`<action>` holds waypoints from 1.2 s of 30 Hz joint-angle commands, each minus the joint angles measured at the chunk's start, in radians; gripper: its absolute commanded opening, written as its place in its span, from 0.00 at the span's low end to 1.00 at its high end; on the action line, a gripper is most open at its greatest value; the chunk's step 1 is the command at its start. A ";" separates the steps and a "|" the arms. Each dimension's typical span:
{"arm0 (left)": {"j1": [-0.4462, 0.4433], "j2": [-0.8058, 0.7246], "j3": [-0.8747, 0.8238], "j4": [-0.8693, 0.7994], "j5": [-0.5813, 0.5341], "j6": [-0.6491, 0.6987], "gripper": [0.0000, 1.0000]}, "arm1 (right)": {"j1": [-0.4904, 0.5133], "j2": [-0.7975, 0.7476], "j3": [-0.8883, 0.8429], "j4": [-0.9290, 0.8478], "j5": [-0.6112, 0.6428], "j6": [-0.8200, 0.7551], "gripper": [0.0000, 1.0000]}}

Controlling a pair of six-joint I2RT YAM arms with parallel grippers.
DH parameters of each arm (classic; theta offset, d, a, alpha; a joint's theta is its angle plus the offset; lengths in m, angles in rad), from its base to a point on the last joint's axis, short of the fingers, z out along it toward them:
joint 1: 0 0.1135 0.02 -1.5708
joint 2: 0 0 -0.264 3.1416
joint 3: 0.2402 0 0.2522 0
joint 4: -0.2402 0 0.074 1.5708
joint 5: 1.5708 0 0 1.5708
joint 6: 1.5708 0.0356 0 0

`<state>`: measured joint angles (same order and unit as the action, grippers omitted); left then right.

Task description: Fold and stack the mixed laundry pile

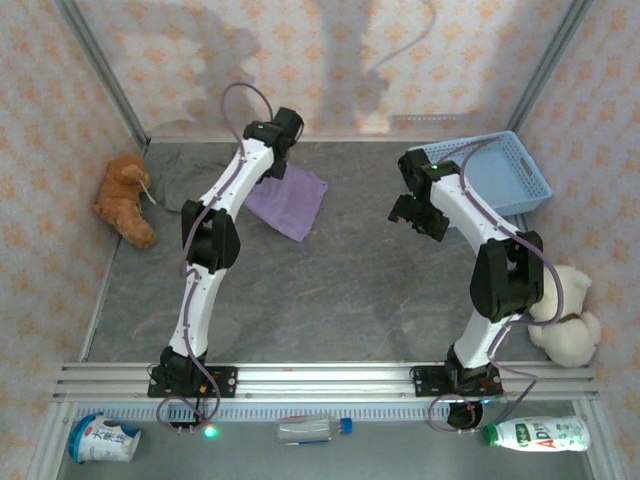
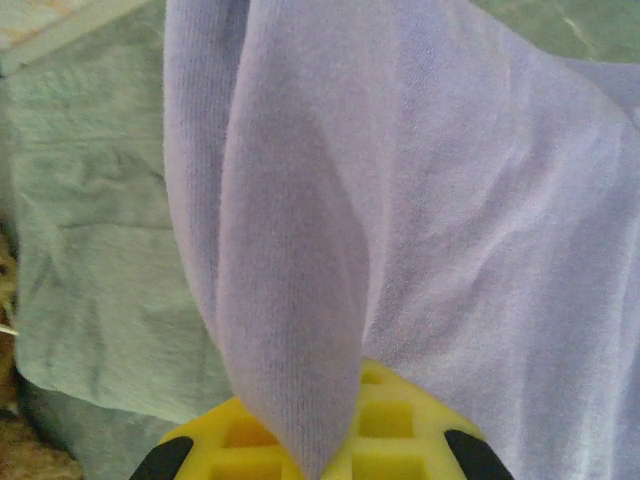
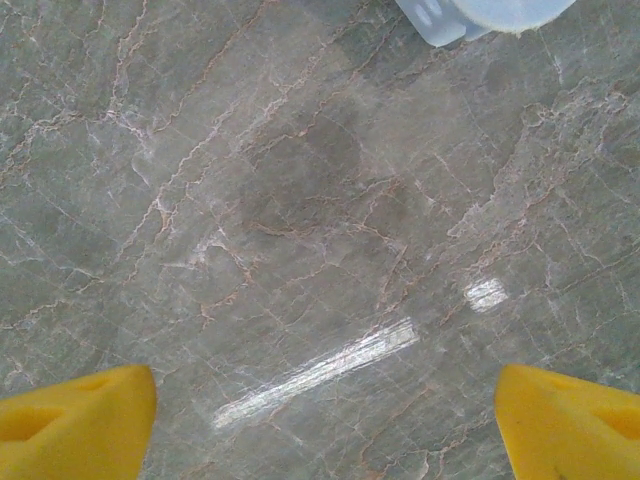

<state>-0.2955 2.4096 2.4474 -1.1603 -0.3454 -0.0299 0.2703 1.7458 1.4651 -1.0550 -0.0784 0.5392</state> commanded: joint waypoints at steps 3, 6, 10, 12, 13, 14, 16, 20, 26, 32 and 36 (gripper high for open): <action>0.091 0.020 0.154 0.031 -0.003 0.103 0.00 | 0.004 -0.014 -0.042 -0.008 0.001 0.061 0.89; 0.127 0.013 0.190 0.056 0.022 0.124 0.00 | 0.005 -0.012 -0.052 0.017 -0.004 0.086 1.00; 0.169 -0.005 0.196 0.097 0.037 0.151 0.00 | 0.005 -0.010 -0.062 0.066 -0.019 0.115 0.99; 0.189 -0.007 0.202 0.100 0.041 0.150 0.00 | 0.007 -0.003 -0.062 0.082 -0.029 0.124 0.99; 0.198 -0.009 0.207 0.099 0.042 0.149 0.00 | 0.007 0.003 -0.057 0.085 -0.031 0.128 0.99; 0.205 -0.010 0.209 0.098 0.045 0.146 0.00 | 0.008 0.013 -0.052 0.085 -0.034 0.128 0.99; 0.219 -0.020 0.214 0.099 0.068 0.137 0.00 | 0.009 0.034 -0.039 0.083 -0.043 0.123 0.99; 0.226 -0.049 0.218 0.097 0.114 0.124 0.00 | 0.010 0.077 -0.012 0.075 -0.046 0.119 0.99; 0.226 -0.083 0.218 0.081 0.125 0.113 0.00 | 0.015 0.113 0.010 0.076 -0.051 0.119 0.99; 0.257 -0.091 0.218 0.080 0.086 0.133 0.00 | 0.017 0.130 0.017 0.072 -0.052 0.116 0.99; 0.294 -0.099 0.216 0.080 0.073 0.148 0.00 | 0.017 0.131 0.004 0.074 -0.054 0.120 0.99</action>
<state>-0.0418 2.3894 2.6244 -1.0851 -0.2241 0.0917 0.2810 1.8637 1.4582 -0.9722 -0.1425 0.6434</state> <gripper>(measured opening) 0.047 0.993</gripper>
